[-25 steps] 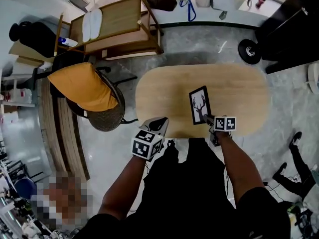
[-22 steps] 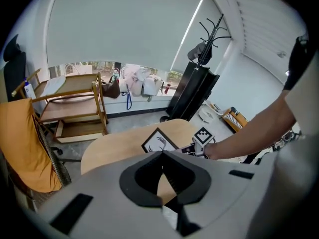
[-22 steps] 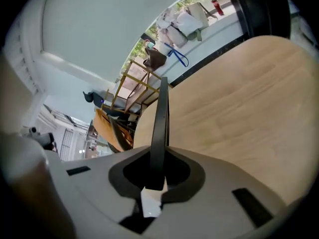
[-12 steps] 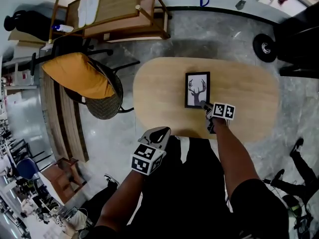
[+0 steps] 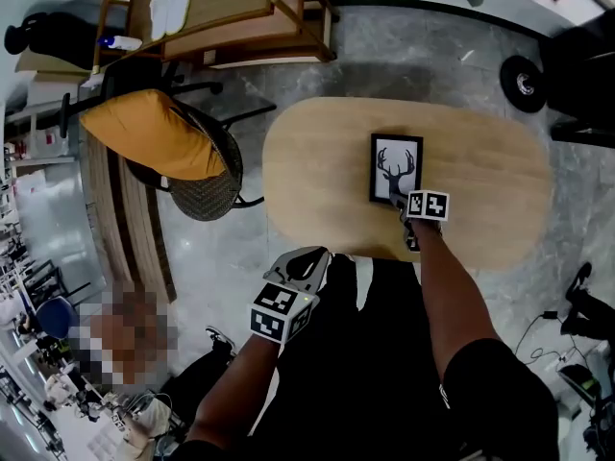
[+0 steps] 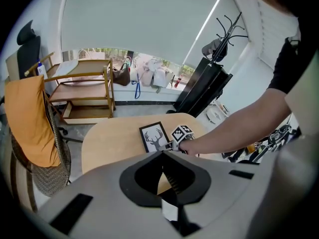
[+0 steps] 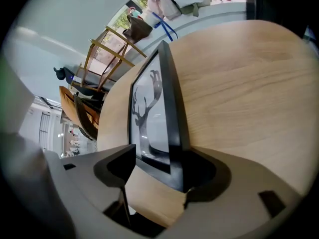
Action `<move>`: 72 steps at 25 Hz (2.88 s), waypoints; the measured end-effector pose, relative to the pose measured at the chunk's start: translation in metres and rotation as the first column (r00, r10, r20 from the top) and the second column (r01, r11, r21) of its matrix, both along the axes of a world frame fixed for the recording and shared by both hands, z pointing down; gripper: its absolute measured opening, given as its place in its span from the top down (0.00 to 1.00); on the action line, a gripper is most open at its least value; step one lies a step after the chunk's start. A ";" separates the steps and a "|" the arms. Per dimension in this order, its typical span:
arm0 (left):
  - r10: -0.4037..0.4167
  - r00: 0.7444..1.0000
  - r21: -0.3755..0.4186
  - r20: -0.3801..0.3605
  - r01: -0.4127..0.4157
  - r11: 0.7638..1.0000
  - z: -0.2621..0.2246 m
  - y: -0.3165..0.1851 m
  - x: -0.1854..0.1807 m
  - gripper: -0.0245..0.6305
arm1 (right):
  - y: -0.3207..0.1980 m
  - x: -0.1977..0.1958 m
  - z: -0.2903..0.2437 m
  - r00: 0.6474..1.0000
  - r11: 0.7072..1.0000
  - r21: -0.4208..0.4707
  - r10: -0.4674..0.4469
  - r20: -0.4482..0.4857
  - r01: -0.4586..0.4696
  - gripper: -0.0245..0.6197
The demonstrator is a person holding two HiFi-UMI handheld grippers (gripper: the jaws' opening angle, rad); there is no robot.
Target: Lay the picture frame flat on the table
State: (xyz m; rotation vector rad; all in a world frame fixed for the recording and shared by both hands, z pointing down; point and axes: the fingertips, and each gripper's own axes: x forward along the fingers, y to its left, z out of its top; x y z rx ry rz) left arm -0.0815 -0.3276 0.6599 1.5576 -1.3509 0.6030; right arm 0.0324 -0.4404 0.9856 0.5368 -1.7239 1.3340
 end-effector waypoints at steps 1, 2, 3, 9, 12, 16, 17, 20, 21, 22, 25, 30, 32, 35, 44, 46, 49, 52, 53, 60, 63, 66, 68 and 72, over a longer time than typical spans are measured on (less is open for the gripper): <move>-0.001 1.000 0.003 0.004 0.001 1.000 -0.003 0.002 -0.003 0.96 | 0.001 0.002 0.001 0.999 1.000 0.013 -0.028 -0.026 0.029 0.51; 0.001 1.000 0.006 0.007 -0.001 1.000 -0.006 0.005 -0.006 0.96 | 0.003 0.005 0.001 0.996 0.997 0.028 -0.072 -0.060 0.074 0.48; 0.005 1.000 0.008 0.010 -0.005 1.000 -0.009 0.008 -0.009 0.96 | 0.005 0.010 0.002 0.987 0.990 0.044 -0.127 -0.102 0.132 0.46; 0.032 0.999 0.021 0.025 -0.033 0.999 -0.017 0.029 -0.028 0.96 | 0.015 0.036 0.004 0.932 0.955 0.074 -0.261 -0.252 0.288 0.43; 0.062 0.998 0.044 0.020 -0.063 0.997 -0.022 0.037 -0.032 0.96 | 0.025 0.043 -0.012 0.951 0.972 0.097 -0.186 -0.245 0.215 0.43; 0.117 0.993 0.100 0.015 -0.118 0.988 -0.037 0.039 -0.033 0.96 | 0.042 0.034 -0.052 0.984 0.981 0.153 -0.095 -0.148 0.117 0.44; 0.134 0.991 0.117 0.015 -0.135 0.984 -0.042 0.041 -0.030 0.96 | 0.049 0.030 -0.068 0.995 0.986 0.156 -0.046 -0.091 0.060 0.44; 0.194 0.981 0.167 0.018 -0.195 0.967 -0.060 0.049 -0.024 0.96 | 0.067 0.014 -0.126 0.975 0.976 0.095 0.181 0.131 -0.194 0.44; 0.210 0.977 0.183 0.023 -0.211 0.960 -0.065 0.052 -0.024 0.96 | 0.071 0.007 -0.150 0.947 0.962 0.072 0.245 0.207 -0.264 0.44; 0.222 0.975 0.201 0.027 -0.222 0.954 -0.071 0.053 -0.024 0.96 | 0.072 0.000 -0.176 0.916 0.947 0.063 0.287 0.279 -0.316 0.45; 0.256 0.967 0.273 0.018 -0.251 0.929 -0.089 0.050 -0.022 0.96 | 0.073 -0.016 -0.260 0.846 0.912 0.125 0.304 0.439 -0.392 0.78; 0.336 0.942 0.342 0.015 -0.320 0.883 -0.113 0.073 0.001 0.96 | 0.111 -0.019 -0.378 0.791 0.881 0.255 0.191 0.581 -0.399 0.96; 0.378 0.925 0.360 0.037 -0.365 0.858 -0.119 0.083 0.012 0.96 | 0.125 -0.020 -0.416 0.793 0.875 0.310 0.126 0.596 -0.372 0.96; 0.396 0.916 0.391 0.066 -0.389 0.834 -0.132 0.096 0.022 0.96 | 0.143 -0.020 -0.457 0.828 0.856 0.430 -0.003 0.561 -0.288 0.96; 0.219 0.975 0.451 0.040 -0.213 0.867 -0.167 0.102 0.037 0.96 | 0.158 0.014 -0.505 0.862 0.776 0.622 -0.239 0.448 -0.108 0.96; 0.180 0.984 0.444 0.021 -0.170 0.880 -0.169 0.102 0.046 0.96 | 0.161 0.027 -0.511 0.855 0.759 0.646 -0.279 0.436 -0.082 0.96; 0.141 0.990 0.452 0.004 -0.128 0.883 -0.175 0.098 0.070 0.96 | 0.165 0.052 -0.519 0.838 0.745 0.663 -0.310 0.449 -0.080 0.96; 0.140 0.990 0.480 0.016 -0.130 0.867 -0.189 0.102 0.102 0.96 | 0.172 0.081 -0.523 0.824 0.754 0.649 -0.299 0.482 -0.106 0.96; 0.141 0.990 0.486 0.025 -0.135 0.863 -0.193 0.105 0.111 0.96 | 0.175 0.089 -0.523 0.820 0.756 0.646 -0.301 0.488 -0.107 0.96; 0.098 0.994 0.463 0.056 -0.113 0.879 -0.188 0.134 0.148 0.96 | 0.195 0.125 -0.507 0.798 0.779 0.624 -0.334 0.501 -0.065 0.96; 0.096 0.994 0.428 0.043 -0.105 0.898 -0.175 0.149 0.158 0.96 | 0.202 0.135 -0.493 0.801 0.810 0.584 -0.308 0.513 -0.062 0.96; 0.100 0.994 0.409 0.042 -0.109 0.906 -0.171 0.161 0.155 0.96 | 0.214 0.140 -0.493 0.802 0.821 0.568 -0.301 0.516 -0.057 0.96; 0.108 0.993 0.409 0.055 -0.121 0.905 -0.174 0.159 0.146 0.96 | 0.218 0.136 -0.495 0.803 0.818 0.573 -0.307 0.510 -0.051 0.96; 0.153 0.985 0.418 0.084 -0.174 0.892 -0.181 0.148 0.133 0.96 | 0.221 0.125 -0.496 0.816 0.816 0.574 -0.281 0.505 -0.074 0.96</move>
